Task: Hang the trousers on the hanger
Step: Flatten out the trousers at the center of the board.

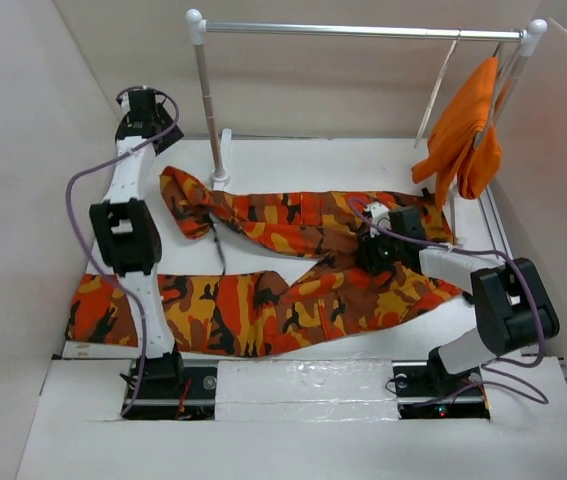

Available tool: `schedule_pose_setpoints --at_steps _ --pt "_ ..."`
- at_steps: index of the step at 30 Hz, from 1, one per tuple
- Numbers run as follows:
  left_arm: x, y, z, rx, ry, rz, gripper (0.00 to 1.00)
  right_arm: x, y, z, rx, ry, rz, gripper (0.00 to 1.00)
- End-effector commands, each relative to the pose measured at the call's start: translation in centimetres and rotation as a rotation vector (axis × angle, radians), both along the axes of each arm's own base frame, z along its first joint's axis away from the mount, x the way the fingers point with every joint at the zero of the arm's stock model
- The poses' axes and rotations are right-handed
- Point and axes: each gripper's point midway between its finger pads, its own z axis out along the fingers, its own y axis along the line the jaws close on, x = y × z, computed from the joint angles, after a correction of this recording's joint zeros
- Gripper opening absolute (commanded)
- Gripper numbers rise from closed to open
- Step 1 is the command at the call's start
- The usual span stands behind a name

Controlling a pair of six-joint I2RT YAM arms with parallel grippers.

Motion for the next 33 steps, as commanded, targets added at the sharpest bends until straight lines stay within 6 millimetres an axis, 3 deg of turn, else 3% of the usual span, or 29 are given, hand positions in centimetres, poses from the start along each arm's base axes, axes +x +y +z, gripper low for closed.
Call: schedule_pose_setpoints --at_steps 1,2,3,5,6,7,8,9,10,11,12,13,14,15,16,18,20,21,22,27,28,29,33 --pt "-0.6 1.6 -4.0 0.068 0.212 -0.034 0.65 -2.9 -2.5 -1.1 -0.086 0.076 -0.027 0.5" --pt "-0.5 3.1 -3.9 0.077 0.188 -0.001 0.68 -2.9 -2.8 0.0 -0.075 0.046 -0.036 0.5" --pt "-1.1 3.9 -5.2 0.07 0.21 0.019 0.71 -3.0 -2.8 0.5 -0.075 0.034 -0.038 0.5" --pt "-1.7 6.0 -4.8 0.054 0.198 0.077 0.72 -3.3 -3.3 2.0 -0.088 0.003 -0.047 0.5" --pt "-2.3 6.1 -5.0 0.054 0.219 0.084 0.73 -3.5 -3.4 2.4 -0.091 -0.004 -0.047 0.5" --pt "-3.1 6.1 -3.8 0.061 0.204 0.089 0.71 -3.7 -3.5 2.7 -0.091 -0.006 -0.046 0.5" --pt "-4.8 5.9 -5.8 0.071 0.266 0.075 0.68 -3.7 -3.5 3.1 -0.089 -0.018 -0.045 0.5" --pt "-5.3 4.6 -5.6 0.082 0.248 0.051 0.52 -3.6 -3.5 3.7 -0.083 -0.039 -0.046 0.5" --pt "-6.8 3.9 -2.5 0.095 0.182 0.048 0.39 -3.5 -3.5 4.0 -0.079 -0.048 -0.05 0.5" --pt "-9.9 3.4 -6.1 0.098 0.263 0.053 0.29 -3.4 -3.5 4.1 -0.079 -0.052 -0.054 0.51" --pt "-10.7 3.0 -5.8 0.091 0.218 0.076 0.18 -3.3 -3.4 4.3 -0.076 -0.056 -0.055 0.51" --pt "-12.4 2.9 -2.9 0.086 0.136 0.103 0.16 -3.1 -3.4 4.3 -0.073 -0.058 -0.055 0.51" --pt "-15.2 2.5 -6.5 0.066 0.198 0.111 0.16 -3.0 -3.2 4.3 -0.066 -0.053 -0.054 0.51" --pt "-15.7 2.5 -6.0 0.062 0.148 0.13 0.23 -3.0 -2.7 4.3 -0.062 -0.055 -0.037 0.51" --pt "-16.7 2.5 -4.4 0.062 0.094 0.143 0.31 -2.9 -2.2 4.3 -0.058 -0.054 -0.02 0.51" --pt "-18.6 2.2 -6.2 0.037 0.132 0.142 0.38 -2.6 -1.8 4.5 -0.06 -0.059 -0.012 0.51" --pt "-19.7 0.7 -7.4 -0.02 0.171 0.089 0.29 -2.4 -1.4 4.7 -0.06 -0.063 0.001 0.51" --pt "-20.3 0.1 -8.5 -0.045 0.208 0.07 0.07 -2.3 -1.3 4.6 -0.068 -0.062 0.001 0.51" --pt "-20.5 -1.0 -9.0 -0.081 0.223 0.043 0.0 -2.2 -1.2 4.8 -0.064 -0.068 0.001 0.51" --pt "-22.2 -3.2 -13.3 -0.189 0.283 -0.002 0.0 -1.7 -1.0 5.8 -0.058 -0.09 0.003 0.51" --pt "-22.3 -3.7 -14.4 -0.216 0.315 -0.015 0.06 -1.5 -1.0 6.0 -0.06 -0.099 0.003 0.51" --pt "-22.4 -4.2 -15.4 -0.242 0.338 -0.028 0.23 -1.5 -1.1 6.1 -0.062 -0.103 0.004 0.51" --pt "-21.9 -4.8 -16.3 -0.267 0.329 -0.051 0.42 -1.9 -1.0 6.1 -0.055 -0.106 0.013 0.51"
